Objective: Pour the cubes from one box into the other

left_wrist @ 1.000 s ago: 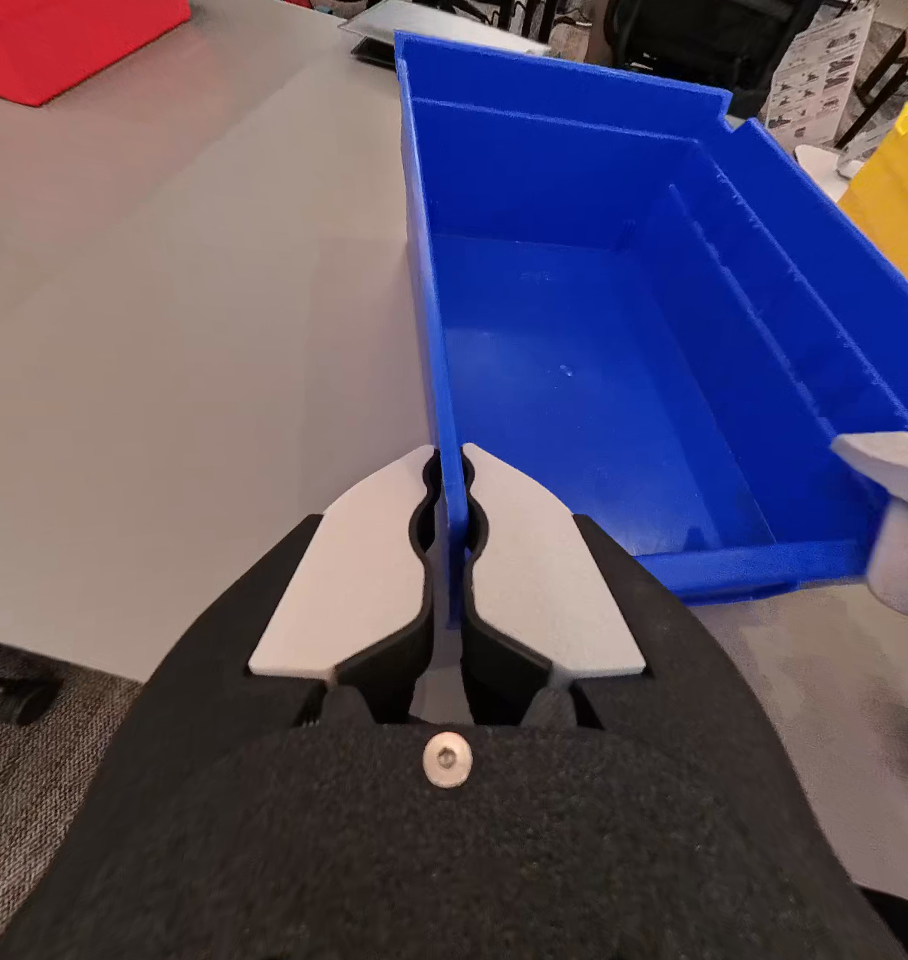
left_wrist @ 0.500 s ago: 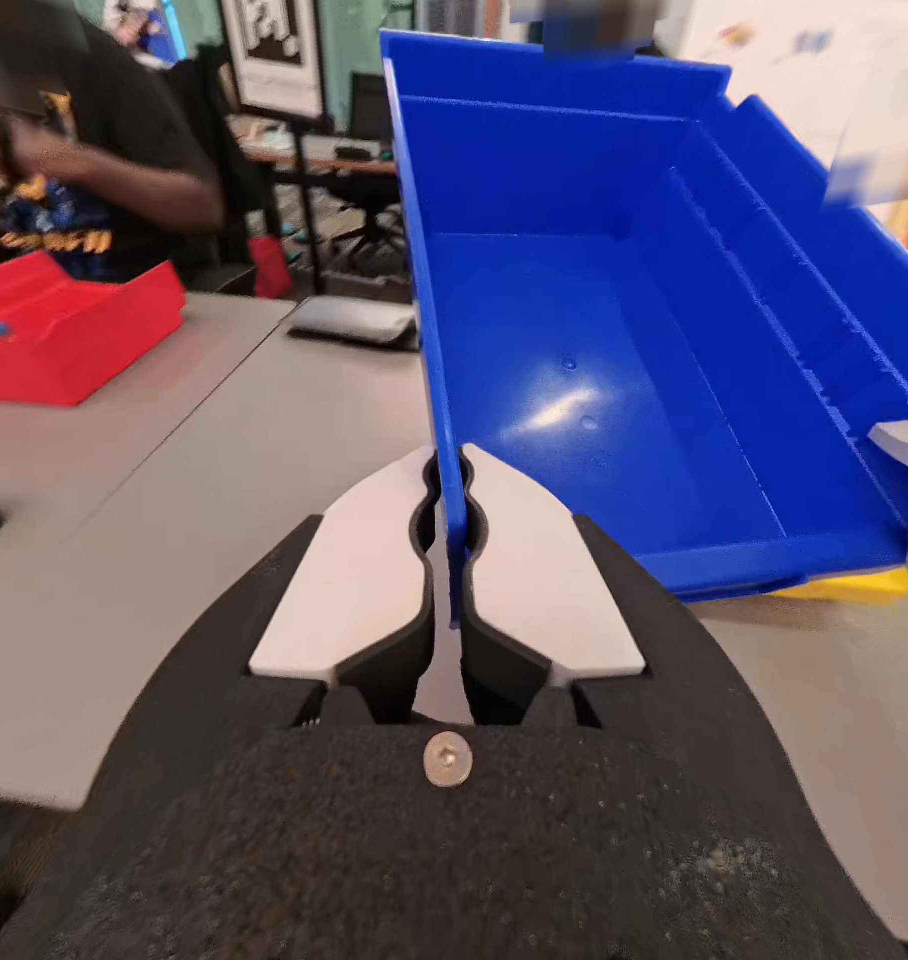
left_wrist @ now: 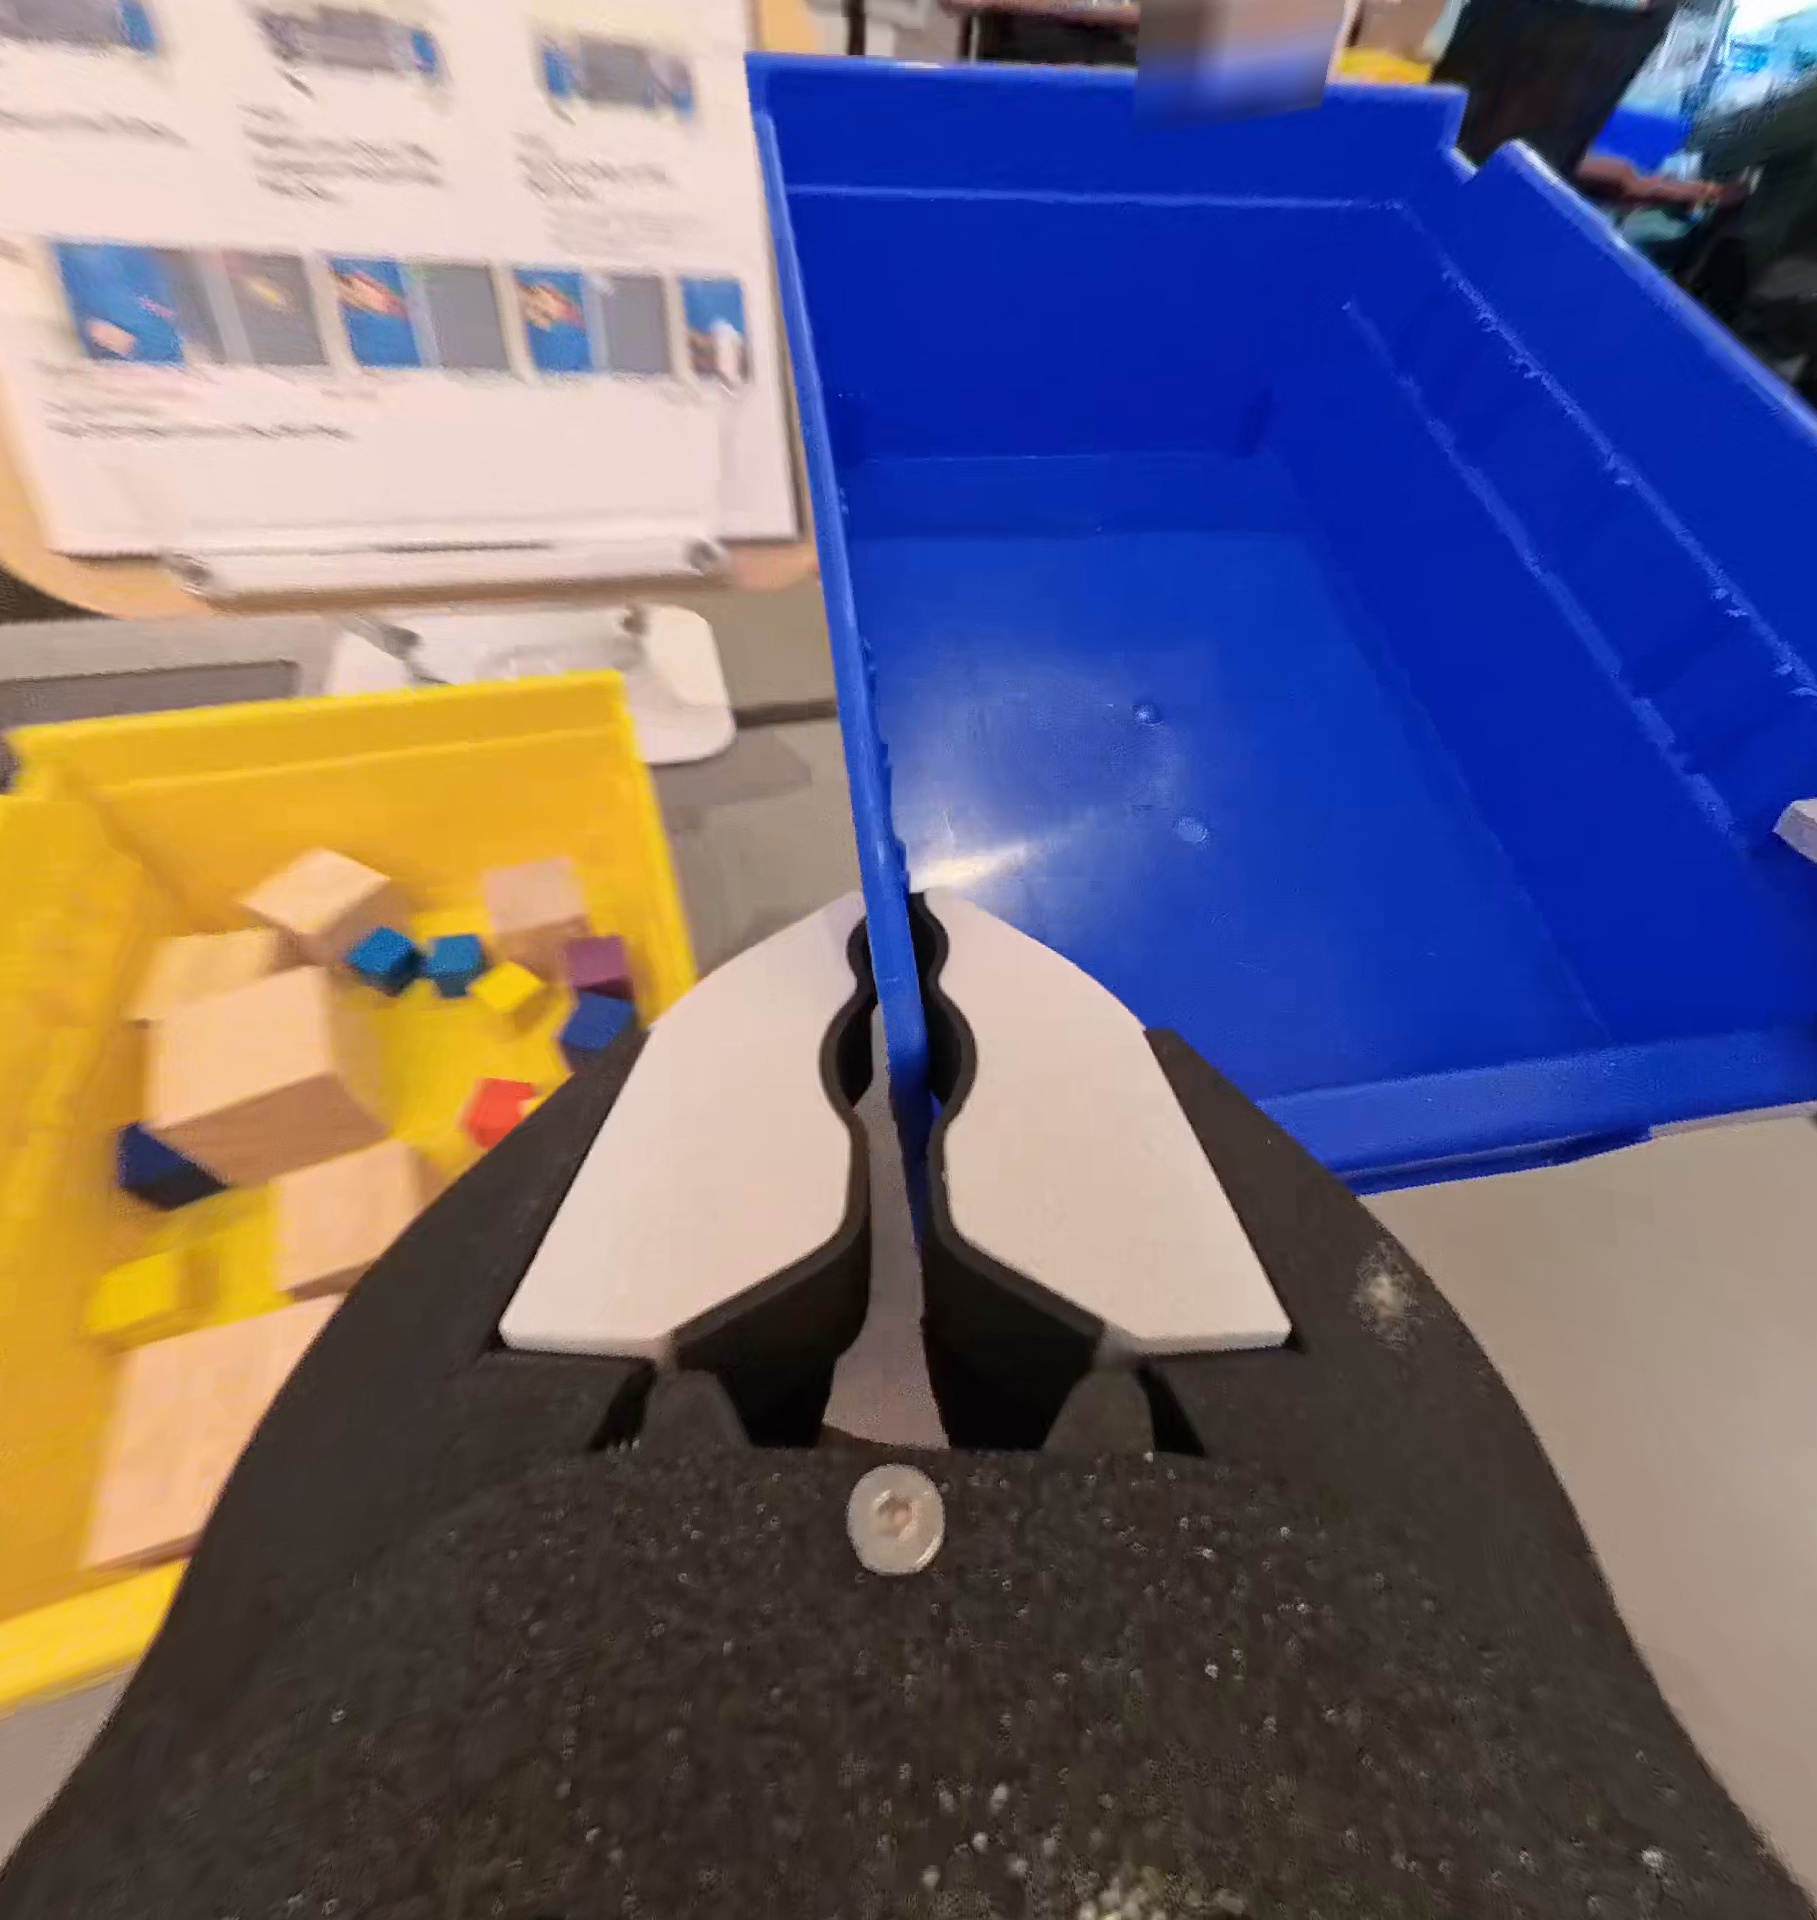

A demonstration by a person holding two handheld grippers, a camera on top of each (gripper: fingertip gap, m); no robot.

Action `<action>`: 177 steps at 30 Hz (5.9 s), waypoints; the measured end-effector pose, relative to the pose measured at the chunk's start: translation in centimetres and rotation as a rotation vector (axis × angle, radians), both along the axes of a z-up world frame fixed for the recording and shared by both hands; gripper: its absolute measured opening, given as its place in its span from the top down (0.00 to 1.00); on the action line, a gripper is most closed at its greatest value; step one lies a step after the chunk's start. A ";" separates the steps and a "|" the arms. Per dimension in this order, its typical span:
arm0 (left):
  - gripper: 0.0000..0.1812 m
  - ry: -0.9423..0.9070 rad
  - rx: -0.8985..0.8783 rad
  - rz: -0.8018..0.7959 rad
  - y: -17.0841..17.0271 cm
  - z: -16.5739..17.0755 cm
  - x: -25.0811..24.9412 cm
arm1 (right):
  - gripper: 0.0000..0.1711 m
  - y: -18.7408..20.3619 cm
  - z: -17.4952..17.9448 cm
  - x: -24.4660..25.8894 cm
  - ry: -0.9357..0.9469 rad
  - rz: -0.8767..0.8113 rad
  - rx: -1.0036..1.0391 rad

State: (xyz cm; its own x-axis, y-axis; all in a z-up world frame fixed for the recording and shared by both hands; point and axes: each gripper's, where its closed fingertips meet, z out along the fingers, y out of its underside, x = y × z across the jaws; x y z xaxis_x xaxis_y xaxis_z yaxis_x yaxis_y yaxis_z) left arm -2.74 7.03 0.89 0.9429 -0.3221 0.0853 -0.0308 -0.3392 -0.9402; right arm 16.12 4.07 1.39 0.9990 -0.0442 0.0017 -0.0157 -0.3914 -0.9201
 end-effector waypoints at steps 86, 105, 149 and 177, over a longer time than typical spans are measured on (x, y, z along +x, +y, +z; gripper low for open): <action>0.77 -0.078 -0.126 0.123 -0.5 -12.6 -48.1 | 0.79 0.5 -12.9 -49.0 0.214 0.430 -0.168; 0.69 -0.134 -0.045 0.175 -14.2 -10.2 -40.1 | 0.67 -11.5 -10.2 -5.7 0.181 0.149 0.131; 0.70 -0.032 -0.021 0.165 -13.6 -11.8 -40.2 | 0.69 -10.1 -11.2 -4.5 0.063 0.172 0.067; 0.73 0.067 -0.955 0.231 14.2 -12.6 -51.2 | 0.68 -6.9 -13.4 -11.0 -0.001 0.329 0.002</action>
State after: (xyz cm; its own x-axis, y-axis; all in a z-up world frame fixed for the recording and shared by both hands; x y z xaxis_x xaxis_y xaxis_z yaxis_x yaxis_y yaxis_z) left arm -53.95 21.20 -11.67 0.9863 0.0475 0.1581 0.0889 -0.9598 -0.2661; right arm 5.11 -2.83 -12.04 0.9596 0.2813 0.0032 0.1126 -0.3734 -0.9208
